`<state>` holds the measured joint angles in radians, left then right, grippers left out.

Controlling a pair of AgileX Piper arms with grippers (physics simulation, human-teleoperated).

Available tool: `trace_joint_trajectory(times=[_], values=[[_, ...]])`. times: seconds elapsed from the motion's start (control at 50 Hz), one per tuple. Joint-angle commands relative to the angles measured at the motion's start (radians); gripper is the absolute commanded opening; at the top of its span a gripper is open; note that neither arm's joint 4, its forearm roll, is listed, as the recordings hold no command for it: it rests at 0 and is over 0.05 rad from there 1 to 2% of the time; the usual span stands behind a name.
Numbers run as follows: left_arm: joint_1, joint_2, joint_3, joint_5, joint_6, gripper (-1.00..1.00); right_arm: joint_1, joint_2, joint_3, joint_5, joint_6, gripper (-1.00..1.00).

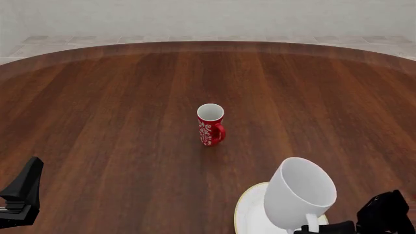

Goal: Put the white mug on the plate.

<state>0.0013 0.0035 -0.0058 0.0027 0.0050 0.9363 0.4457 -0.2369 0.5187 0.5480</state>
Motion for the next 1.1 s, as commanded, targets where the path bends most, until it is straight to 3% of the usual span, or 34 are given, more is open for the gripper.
trace_joint_trajectory(times=[0.02, 0.64, 1.1], values=[[0.000, 0.000, 0.000, 0.000, 0.000, 1.00, -0.002, 0.016, 0.023, -0.033, 0.008, -1.00], [0.000, 0.000, 0.000, 0.000, 0.000, 1.00, -0.017, -0.033, 0.084, -0.022, 0.027, -1.00], [0.000, 0.000, 0.000, 0.000, 0.000, 1.00, -0.019, 0.036, 0.124, -0.104, 0.036, -1.00]])
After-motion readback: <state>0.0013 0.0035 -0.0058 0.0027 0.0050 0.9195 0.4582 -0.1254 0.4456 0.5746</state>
